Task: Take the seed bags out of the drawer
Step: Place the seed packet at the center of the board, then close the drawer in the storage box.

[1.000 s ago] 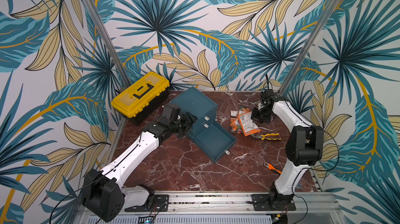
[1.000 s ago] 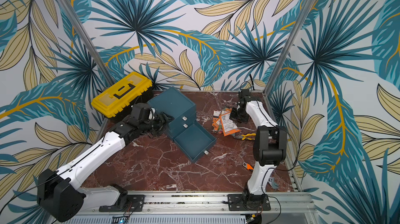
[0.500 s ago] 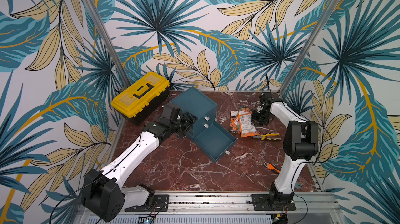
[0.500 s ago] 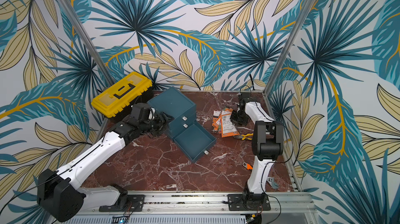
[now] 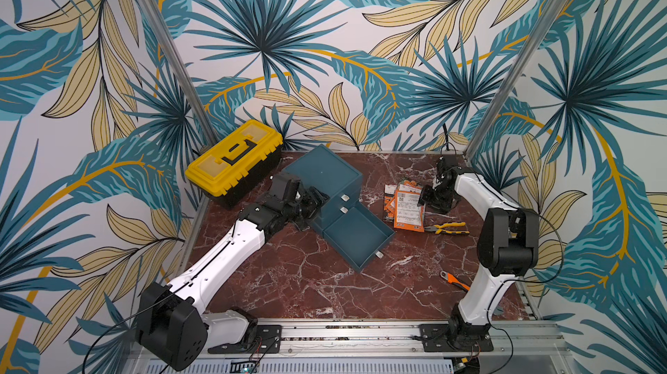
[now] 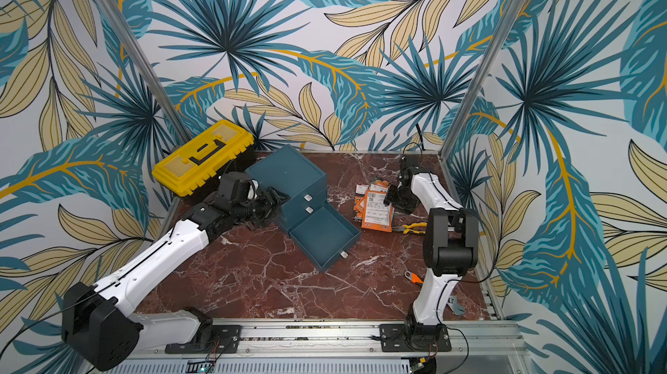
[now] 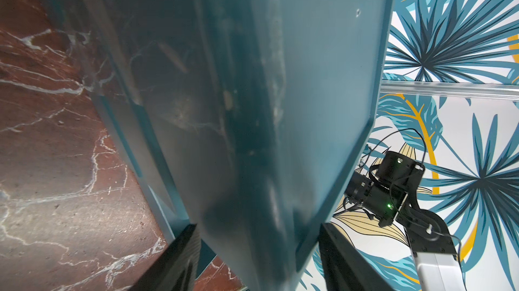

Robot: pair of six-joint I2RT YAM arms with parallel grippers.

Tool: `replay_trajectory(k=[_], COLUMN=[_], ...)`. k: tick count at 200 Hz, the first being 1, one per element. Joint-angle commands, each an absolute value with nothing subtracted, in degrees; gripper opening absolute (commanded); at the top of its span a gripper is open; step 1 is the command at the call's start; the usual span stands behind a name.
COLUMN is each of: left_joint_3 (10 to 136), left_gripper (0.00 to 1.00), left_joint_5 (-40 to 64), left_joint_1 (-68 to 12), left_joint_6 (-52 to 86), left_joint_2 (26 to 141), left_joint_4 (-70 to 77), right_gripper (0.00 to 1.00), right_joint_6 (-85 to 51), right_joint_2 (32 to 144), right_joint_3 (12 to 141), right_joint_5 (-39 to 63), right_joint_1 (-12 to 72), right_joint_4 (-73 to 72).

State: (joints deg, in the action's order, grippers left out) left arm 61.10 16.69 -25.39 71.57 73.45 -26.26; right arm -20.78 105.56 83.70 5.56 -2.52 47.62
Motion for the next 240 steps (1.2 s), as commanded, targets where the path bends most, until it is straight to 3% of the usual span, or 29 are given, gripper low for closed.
replay_trajectory(k=[1,76,122,185,240], left_joint_3=[60.19,59.68,59.41,59.24,59.3], left_gripper=[0.71,0.71,0.72,0.71,0.71], left_joint_5=[15.53,14.64,13.98,13.7,12.51], left_joint_1=[-25.03,-24.98,-25.02,-25.0,-24.97], left_joint_6=[71.15,71.25,71.24,71.19,71.19], left_joint_2=[71.9,70.94,70.41,70.41,71.62], left_joint_4=[-27.24,-27.55,-27.88,-27.76,-26.74], right_gripper=[0.61,0.6,0.6,0.47,0.34], right_joint_6=[-21.39,-27.89,-33.06,-43.93,-49.19], right_joint_2=[100.46,82.27,75.05,70.7,72.43], right_joint_3=[81.25,63.75,50.27,36.25,31.6], right_joint_5=[5.61,17.93,20.37,20.13,20.38], right_joint_1=[-2.8,-1.91,5.55,16.27,18.53], right_joint_4=[47.25,40.66,35.97,24.37,16.37])
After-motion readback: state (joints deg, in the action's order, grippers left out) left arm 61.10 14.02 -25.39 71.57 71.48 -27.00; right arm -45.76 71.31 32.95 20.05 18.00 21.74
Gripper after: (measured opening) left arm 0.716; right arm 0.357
